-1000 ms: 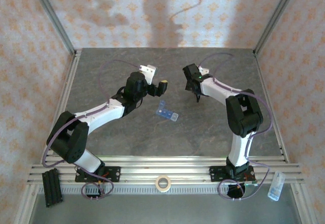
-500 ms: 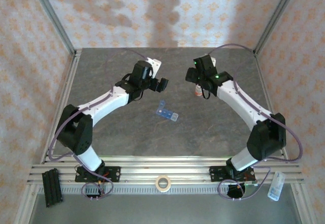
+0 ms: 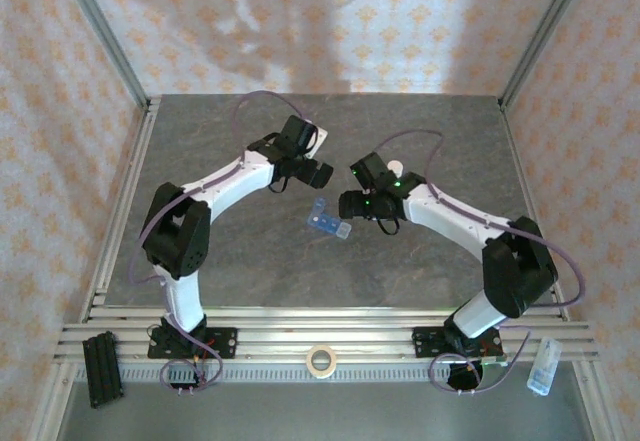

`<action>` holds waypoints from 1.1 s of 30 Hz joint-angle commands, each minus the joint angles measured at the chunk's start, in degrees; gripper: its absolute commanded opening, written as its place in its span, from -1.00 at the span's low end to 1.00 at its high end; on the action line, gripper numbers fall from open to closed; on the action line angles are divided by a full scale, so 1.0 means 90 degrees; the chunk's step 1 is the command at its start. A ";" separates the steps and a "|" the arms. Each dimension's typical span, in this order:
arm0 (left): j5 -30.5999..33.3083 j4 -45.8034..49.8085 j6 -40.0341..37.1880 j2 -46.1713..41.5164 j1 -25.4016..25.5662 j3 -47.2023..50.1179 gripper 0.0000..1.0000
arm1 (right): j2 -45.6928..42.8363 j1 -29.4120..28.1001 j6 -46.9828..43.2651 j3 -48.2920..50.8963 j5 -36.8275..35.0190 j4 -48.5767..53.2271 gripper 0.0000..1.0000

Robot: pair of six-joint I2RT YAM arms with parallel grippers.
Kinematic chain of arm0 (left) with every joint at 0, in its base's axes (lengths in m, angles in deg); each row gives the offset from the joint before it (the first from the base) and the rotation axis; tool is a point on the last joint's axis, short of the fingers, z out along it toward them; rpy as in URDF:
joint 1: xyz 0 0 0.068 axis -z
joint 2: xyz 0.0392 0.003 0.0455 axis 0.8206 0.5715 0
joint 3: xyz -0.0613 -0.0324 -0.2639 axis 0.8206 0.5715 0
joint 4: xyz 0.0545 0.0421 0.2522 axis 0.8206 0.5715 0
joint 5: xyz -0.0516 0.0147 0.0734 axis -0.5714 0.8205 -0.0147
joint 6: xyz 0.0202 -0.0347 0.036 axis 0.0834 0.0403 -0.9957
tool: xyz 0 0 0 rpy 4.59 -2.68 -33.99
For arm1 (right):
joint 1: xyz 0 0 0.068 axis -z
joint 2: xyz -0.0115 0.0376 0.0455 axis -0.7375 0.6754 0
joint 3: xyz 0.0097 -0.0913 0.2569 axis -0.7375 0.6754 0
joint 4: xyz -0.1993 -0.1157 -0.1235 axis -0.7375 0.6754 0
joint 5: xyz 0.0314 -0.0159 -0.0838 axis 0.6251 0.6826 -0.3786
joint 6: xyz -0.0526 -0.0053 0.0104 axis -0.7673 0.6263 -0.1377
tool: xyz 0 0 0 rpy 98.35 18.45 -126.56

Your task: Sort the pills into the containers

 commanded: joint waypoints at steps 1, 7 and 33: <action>0.0050 0.0635 -0.0051 0.0113 -0.0046 -0.0302 1.00 | 0.0218 -0.0090 -0.0033 0.0062 0.0006 -0.0215 0.66; 0.0037 0.0969 -0.0026 0.0383 -0.0043 -0.0463 1.00 | 0.0582 -0.0128 -0.0027 0.0024 -0.0144 -0.0347 0.65; -0.0155 0.1457 -0.0056 0.0967 -0.0104 -0.0890 0.15 | 0.1301 -0.0172 0.0086 0.0108 -0.0012 -0.0552 0.62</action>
